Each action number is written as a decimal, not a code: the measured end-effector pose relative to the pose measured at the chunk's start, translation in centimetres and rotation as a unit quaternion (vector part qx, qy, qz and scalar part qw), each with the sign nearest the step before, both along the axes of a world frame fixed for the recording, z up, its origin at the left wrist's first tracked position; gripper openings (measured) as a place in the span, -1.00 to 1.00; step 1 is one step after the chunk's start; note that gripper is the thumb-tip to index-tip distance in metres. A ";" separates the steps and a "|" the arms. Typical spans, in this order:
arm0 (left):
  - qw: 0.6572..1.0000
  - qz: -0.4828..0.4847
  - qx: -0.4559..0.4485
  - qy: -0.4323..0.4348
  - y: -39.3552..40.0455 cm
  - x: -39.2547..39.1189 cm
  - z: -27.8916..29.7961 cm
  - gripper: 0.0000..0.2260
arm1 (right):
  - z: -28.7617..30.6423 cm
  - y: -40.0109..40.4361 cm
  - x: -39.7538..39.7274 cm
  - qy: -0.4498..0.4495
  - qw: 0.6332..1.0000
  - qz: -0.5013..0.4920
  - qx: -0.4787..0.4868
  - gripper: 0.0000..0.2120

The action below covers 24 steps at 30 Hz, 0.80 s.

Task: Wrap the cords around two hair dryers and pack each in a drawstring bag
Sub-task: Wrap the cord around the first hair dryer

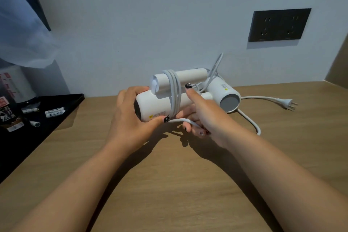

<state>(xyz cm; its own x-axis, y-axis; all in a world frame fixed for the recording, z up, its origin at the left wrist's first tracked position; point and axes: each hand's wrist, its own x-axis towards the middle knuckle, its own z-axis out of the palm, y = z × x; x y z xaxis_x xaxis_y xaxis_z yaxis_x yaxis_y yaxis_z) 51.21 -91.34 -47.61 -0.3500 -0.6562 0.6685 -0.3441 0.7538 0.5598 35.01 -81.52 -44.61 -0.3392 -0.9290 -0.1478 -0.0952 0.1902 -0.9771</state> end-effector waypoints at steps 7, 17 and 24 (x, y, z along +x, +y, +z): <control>0.998 -0.009 -0.056 -0.035 0.3 -0.3 -0.1 -0.39 | 0.3 0.3 -0.2 0.009 0.999 -0.034 -0.014 -0.47; 0.963 -0.051 -0.244 -0.107 0.6 -0.4 0.0 -0.41 | 0.3 0.0 -0.7 -0.117 0.991 0.031 0.065 -0.12; 0.995 -0.096 0.014 0.018 0.7 -0.1 -0.3 -0.12 | 0.3 0.3 0.0 -0.041 0.998 0.013 -0.041 -0.43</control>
<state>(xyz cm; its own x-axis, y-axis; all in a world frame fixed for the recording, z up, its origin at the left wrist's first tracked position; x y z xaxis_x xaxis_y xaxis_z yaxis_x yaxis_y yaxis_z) 51.14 -90.61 -47.87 -0.4462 -0.5981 0.6657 -0.1746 0.7878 0.5907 34.98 -81.25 -44.33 -0.3048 -0.9473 -0.0981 -0.0175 0.1085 -0.9939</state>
